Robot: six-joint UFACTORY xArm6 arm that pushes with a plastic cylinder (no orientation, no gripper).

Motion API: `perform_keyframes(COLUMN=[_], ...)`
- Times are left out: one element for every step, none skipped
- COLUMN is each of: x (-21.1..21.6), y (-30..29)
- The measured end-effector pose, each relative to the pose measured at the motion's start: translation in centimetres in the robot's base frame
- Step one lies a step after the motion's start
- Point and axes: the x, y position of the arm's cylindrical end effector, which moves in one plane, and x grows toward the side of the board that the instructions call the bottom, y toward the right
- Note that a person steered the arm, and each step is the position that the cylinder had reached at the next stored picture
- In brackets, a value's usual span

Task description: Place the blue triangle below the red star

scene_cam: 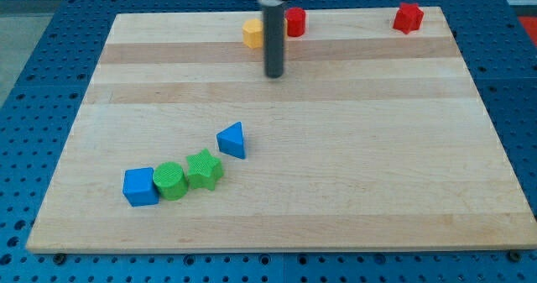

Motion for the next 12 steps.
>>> perform_keyframes(x=[3.3, 7.0, 10.3, 12.1, 12.8, 13.1, 13.1, 13.1, 13.2, 13.5, 13.6, 13.6], y=[-6.0, -10.5, -12.2, -12.1, -11.6, -10.3, -8.3, -6.6, -4.4, -1.9, 0.1, 1.9])
